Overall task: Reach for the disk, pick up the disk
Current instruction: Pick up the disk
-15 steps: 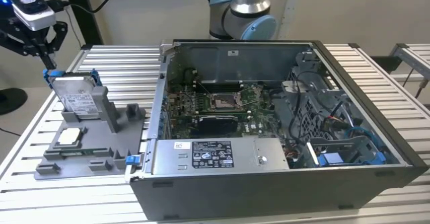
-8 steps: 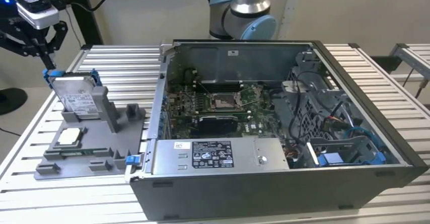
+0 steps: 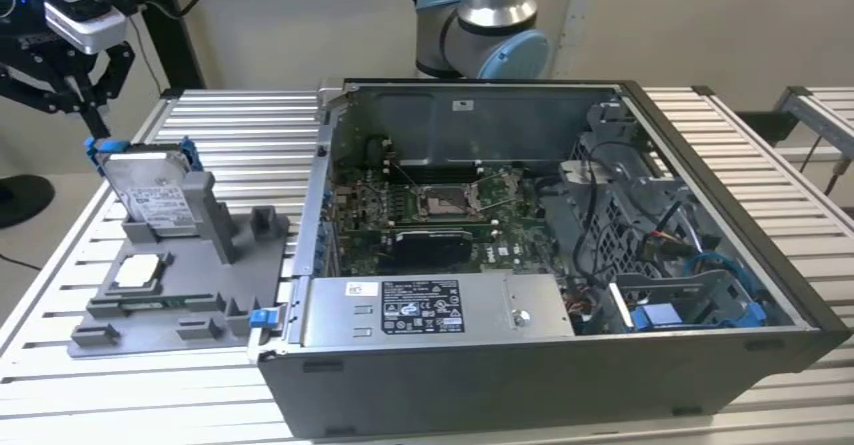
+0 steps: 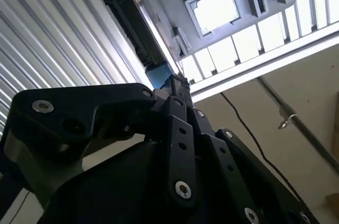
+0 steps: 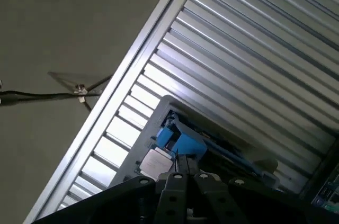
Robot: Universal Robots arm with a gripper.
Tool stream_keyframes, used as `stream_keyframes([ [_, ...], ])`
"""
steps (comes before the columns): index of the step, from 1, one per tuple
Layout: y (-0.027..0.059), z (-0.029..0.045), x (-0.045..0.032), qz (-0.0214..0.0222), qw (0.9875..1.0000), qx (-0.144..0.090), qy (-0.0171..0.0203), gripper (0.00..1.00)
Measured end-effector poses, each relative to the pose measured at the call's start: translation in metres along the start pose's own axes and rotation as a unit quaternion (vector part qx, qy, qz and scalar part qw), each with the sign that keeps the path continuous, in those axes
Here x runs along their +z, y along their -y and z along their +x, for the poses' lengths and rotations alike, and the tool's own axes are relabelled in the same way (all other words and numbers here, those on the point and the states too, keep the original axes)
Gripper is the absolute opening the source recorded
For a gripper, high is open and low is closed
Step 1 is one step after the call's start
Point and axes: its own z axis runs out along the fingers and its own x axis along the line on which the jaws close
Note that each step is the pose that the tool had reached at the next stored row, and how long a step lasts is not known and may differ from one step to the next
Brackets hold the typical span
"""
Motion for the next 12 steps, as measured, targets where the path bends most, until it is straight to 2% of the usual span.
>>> stream_keyframes([
  [3,-0.0001,0.0000,0.0000,0.0000,0.9998,-0.020,-0.0007,0.00],
  [6,0.0000,0.0000,0.0000,0.0001,0.9987,-0.050,-0.0019,0.00],
  [12,-0.0002,-0.0001,0.0000,0.0003,0.9951,-0.099,-0.0034,0.00],
])
